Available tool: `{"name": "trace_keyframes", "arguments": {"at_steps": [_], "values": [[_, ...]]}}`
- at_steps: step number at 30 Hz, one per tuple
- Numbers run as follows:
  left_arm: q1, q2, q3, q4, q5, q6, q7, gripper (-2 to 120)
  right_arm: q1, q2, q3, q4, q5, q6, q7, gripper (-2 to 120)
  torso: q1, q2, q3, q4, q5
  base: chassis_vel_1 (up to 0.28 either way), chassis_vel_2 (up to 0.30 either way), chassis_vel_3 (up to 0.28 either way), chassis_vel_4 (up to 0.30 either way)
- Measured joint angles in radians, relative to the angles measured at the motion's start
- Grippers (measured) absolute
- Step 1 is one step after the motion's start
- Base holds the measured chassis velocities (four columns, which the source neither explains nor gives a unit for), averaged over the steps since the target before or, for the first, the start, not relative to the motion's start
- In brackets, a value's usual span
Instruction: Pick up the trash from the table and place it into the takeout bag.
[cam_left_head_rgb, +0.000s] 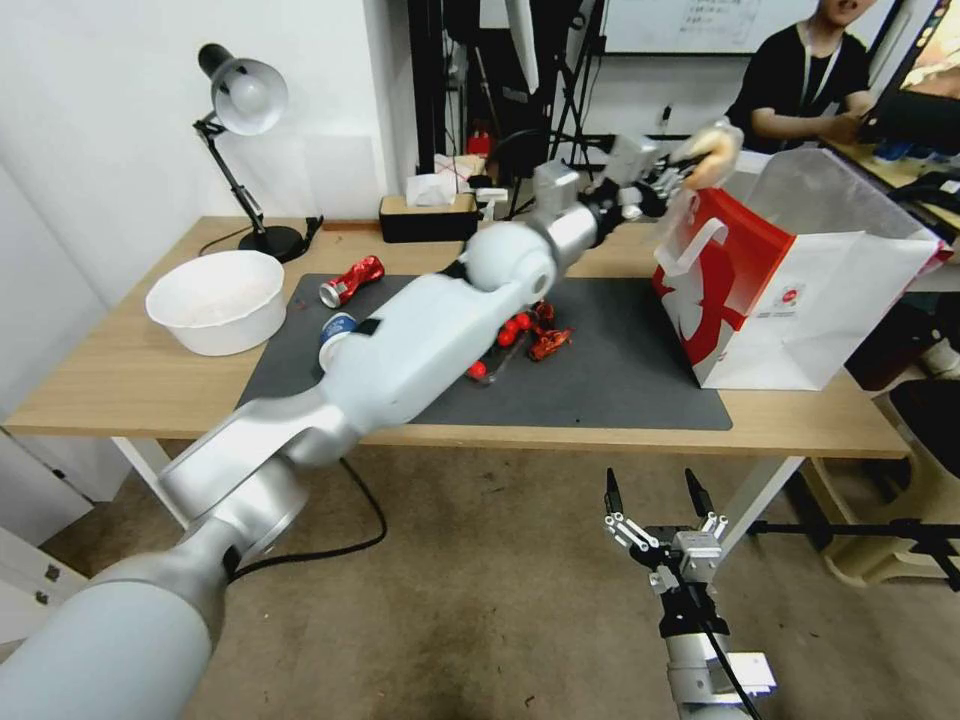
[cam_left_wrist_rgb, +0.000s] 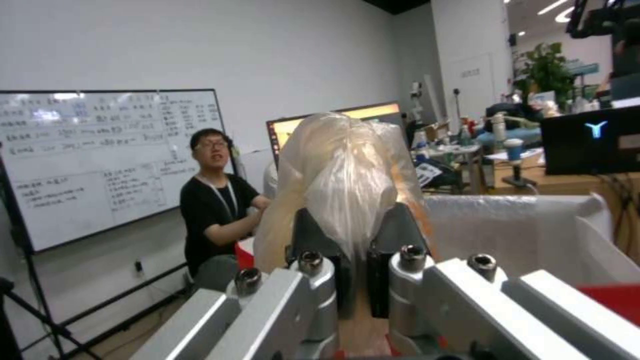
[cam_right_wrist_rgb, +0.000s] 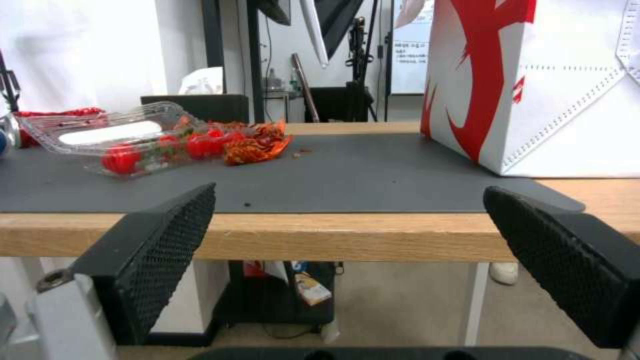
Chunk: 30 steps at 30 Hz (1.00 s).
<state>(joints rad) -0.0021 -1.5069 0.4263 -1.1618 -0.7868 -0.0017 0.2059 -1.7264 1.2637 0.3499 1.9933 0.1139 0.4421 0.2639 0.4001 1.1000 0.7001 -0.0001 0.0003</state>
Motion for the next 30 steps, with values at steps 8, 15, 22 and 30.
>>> {"name": "trace_keyframes", "arguments": {"at_steps": [8,15,22,30], "values": [[-0.11,-0.093,0.075,0.128,0.09,-0.06,-0.091,3,0.001,-0.006,0.001,-0.005,0.004,0.006,-0.001,100,0.0,0.0,0.0,0.0002,-0.0002,0.0,0.0,0.0,0.0],[-0.131,-0.105,0.137,0.117,0.396,-0.166,-0.141,3,0.002,-0.008,-0.001,-0.005,0.004,0.007,-0.002,100,0.0,0.0,0.0,0.0001,-0.0003,0.0,0.0,0.0,0.0],[-0.167,-0.104,0.197,0.119,0.58,-0.215,-0.142,3,-0.001,-0.006,-0.001,-0.002,0.003,0.007,-0.002,100,0.0,0.0,0.0,0.0001,-0.0002,0.0,0.0,0.0,0.0],[-0.205,-0.103,0.265,0.114,0.79,-0.187,-0.068,3,-0.005,0.001,0.0,-0.004,0.0,0.006,-0.003,100,0.0,0.0,0.0,0.0,-0.0002,0.0,0.0,0.0,0.0]]}}
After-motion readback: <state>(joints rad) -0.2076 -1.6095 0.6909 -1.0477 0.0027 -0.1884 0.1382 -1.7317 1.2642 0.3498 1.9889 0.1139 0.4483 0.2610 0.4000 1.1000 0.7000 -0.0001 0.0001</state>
